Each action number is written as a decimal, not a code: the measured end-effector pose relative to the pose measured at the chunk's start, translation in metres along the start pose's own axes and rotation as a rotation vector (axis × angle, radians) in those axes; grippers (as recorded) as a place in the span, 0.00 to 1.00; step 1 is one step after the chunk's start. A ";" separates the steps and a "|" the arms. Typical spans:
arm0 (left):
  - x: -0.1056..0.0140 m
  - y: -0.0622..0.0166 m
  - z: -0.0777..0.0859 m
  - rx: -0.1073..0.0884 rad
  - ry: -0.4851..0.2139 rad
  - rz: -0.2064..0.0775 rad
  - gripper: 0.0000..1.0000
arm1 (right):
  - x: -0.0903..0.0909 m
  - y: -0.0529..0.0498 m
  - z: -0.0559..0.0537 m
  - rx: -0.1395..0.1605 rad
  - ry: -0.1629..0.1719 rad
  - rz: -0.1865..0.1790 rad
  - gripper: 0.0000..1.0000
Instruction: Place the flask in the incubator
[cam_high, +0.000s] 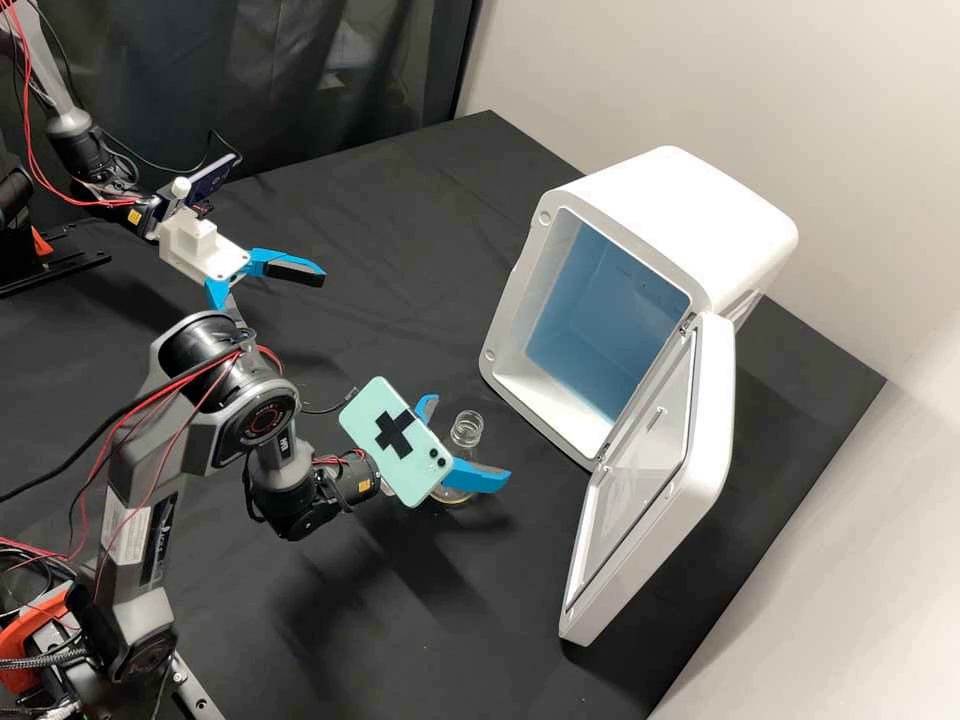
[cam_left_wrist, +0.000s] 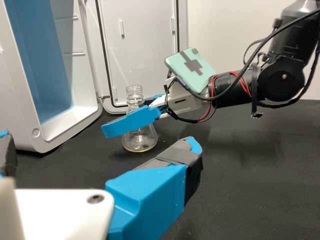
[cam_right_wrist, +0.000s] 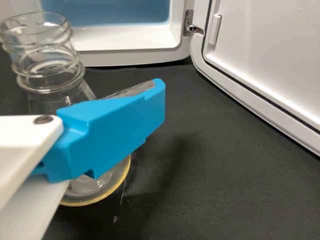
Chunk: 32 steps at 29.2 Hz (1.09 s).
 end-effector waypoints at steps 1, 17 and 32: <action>0.000 -0.0001 0.000 0.000 -0.002 0.000 1.00 | 0.001 -0.001 0.001 -0.001 -0.004 -0.001 1.00; 0.001 -0.0004 0.002 0.001 -0.009 -0.002 1.00 | 0.014 -0.002 0.007 0.004 -0.043 0.020 1.00; 0.001 -0.0004 0.002 0.001 -0.009 -0.002 1.00 | 0.014 -0.002 0.007 0.004 -0.043 0.020 0.00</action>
